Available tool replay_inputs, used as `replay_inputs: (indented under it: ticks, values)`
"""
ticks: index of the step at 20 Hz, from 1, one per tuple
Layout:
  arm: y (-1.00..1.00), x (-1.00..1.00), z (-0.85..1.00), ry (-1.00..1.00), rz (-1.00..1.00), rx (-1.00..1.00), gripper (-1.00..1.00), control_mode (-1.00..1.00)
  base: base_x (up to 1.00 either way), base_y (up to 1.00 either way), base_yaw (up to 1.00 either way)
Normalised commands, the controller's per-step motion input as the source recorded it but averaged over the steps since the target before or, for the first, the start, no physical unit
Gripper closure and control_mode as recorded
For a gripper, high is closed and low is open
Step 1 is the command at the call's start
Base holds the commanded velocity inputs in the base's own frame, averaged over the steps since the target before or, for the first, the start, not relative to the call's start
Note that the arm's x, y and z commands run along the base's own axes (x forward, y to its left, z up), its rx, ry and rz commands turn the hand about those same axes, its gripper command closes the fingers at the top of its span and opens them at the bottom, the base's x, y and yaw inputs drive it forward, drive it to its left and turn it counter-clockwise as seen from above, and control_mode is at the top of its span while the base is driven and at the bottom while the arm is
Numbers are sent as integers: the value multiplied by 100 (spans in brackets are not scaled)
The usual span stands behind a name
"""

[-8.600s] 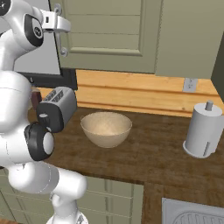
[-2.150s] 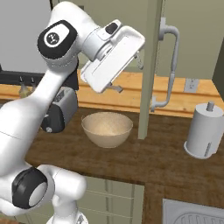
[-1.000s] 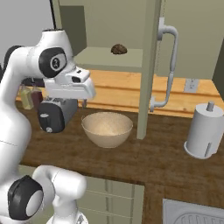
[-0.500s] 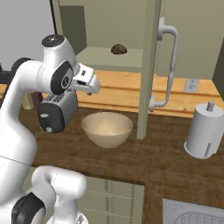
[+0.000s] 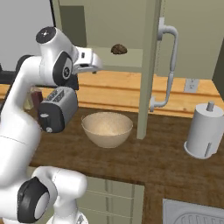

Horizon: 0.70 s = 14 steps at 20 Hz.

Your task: Open the cabinet, pick up the bread from the cabinet and place it in the basket. Then move the basket to the dining counter.

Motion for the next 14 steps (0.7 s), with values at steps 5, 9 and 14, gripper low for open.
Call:
replay_inputs:
  ticks: [5,9,14]
  values:
    - [-20,60,30,-4,15,-20,-100,-100,0,0,0]
    - [-7,73,24,-3,2,5,-100,-100,0,0,0]
    - [-16,100,0,0,-20,29,-100,-100,0,0,0]
